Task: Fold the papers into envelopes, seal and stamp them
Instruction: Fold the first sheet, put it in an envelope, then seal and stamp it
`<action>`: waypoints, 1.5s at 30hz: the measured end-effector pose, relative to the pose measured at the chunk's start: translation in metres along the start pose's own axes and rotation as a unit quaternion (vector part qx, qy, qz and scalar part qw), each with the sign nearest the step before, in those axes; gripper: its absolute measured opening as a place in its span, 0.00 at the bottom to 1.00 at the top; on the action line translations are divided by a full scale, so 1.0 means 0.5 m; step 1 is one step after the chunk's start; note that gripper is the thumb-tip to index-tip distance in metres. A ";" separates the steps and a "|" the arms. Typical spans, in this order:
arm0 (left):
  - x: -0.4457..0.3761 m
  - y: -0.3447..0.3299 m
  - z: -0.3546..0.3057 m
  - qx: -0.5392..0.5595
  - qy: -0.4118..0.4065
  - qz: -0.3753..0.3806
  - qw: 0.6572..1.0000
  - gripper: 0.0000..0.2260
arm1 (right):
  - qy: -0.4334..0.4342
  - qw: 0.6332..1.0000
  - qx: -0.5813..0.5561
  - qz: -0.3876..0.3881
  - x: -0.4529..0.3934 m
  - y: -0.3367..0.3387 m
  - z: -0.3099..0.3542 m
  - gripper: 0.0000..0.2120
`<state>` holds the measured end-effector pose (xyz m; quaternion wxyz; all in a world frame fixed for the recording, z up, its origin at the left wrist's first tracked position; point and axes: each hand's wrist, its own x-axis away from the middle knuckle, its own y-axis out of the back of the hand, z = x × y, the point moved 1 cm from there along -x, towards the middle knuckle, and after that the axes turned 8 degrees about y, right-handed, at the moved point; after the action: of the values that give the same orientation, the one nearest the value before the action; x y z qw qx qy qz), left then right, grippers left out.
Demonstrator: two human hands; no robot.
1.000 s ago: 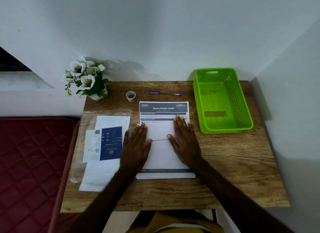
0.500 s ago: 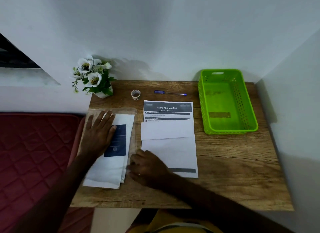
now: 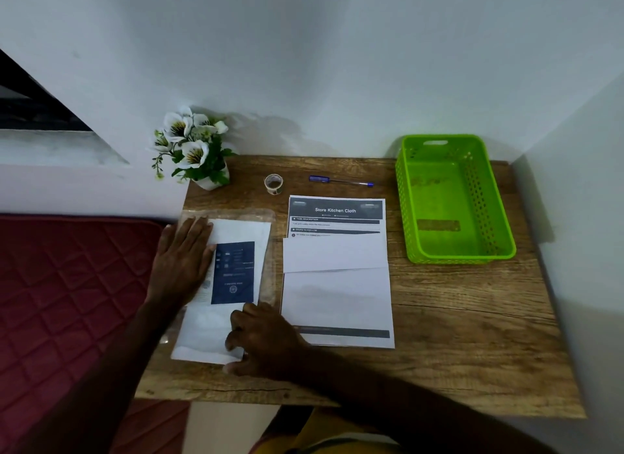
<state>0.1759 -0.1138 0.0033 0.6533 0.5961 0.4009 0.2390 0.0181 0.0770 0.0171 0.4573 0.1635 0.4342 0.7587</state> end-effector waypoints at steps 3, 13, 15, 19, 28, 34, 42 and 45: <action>-0.001 0.004 0.003 0.003 0.005 0.006 1.000 0.23 | 0.007 1.000 0.007 0.000 -0.006 -0.009 0.008 0.15; 0.000 0.009 0.006 0.011 -0.004 0.014 1.000 0.23 | 0.011 0.998 -0.017 -0.066 0.001 -0.007 0.024 0.11; 0.000 0.011 0.006 0.014 -0.007 0.024 1.000 0.24 | 0.011 0.996 -0.030 -0.087 0.006 -0.001 0.026 0.10; 0.002 0.008 0.007 0.011 -0.047 0.069 0.996 0.25 | -0.007 0.988 -0.074 -0.136 0.020 0.009 0.032 0.10; 0.012 -0.005 0.001 0.018 -0.049 0.124 0.991 0.27 | -0.039 0.989 -0.029 -0.137 0.033 0.014 0.034 0.11; 0.012 -0.002 -0.003 0.016 -0.057 0.124 0.990 0.27 | -0.165 0.949 -0.251 -0.096 0.024 0.041 0.039 0.11; 0.013 -0.003 0.000 0.014 -0.066 0.128 0.989 0.27 | -0.250 0.878 -0.404 -0.060 0.014 0.076 0.054 0.11; 0.011 -0.001 0.002 0.015 -0.071 0.126 0.989 0.27 | -0.268 0.852 -0.446 -0.053 0.010 0.088 0.064 0.12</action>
<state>0.1799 -0.1104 0.0017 0.6360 0.6670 0.2786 0.2701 0.0118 0.0885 0.0702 0.6196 0.1155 -0.0819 0.7721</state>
